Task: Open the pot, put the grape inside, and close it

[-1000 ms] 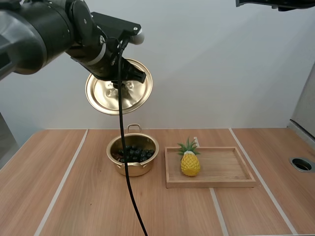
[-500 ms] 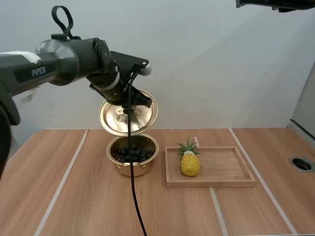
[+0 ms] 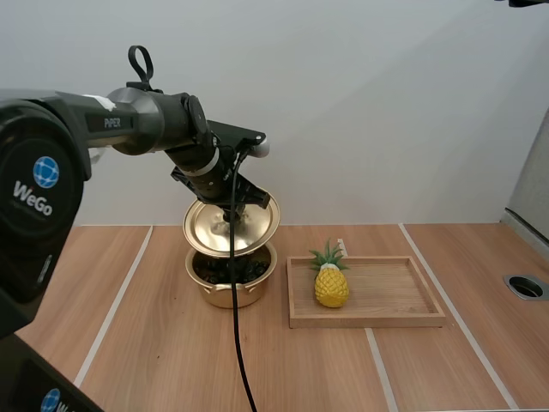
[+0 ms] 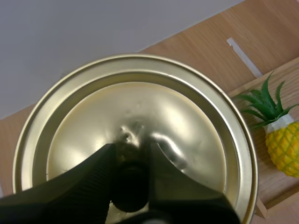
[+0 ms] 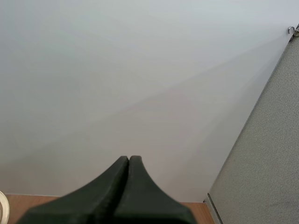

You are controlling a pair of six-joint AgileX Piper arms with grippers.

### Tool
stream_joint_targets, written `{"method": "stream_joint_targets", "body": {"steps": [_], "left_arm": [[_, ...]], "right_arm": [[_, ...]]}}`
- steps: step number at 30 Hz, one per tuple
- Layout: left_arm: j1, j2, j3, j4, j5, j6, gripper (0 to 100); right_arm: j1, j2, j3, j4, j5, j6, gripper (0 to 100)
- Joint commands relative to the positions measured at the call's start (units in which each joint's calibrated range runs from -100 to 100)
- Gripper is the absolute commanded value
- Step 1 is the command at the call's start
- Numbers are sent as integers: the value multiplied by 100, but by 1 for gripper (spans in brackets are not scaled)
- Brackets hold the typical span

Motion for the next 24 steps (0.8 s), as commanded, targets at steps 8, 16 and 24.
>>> {"method": "stream_joint_targets", "body": {"steps": [8,16,24], "left_arm": [[12,381,6,79,99,114,0],[12,696,-7,191,222,147,0],[12,785,-7,290,230,147,0]], "right_arm": [[-25,-103,-33,-39,-12,0,0],[-25,-103,-33,-39,-12,0,0],[-25,-102,-33,-12,-12,0,0]]}}
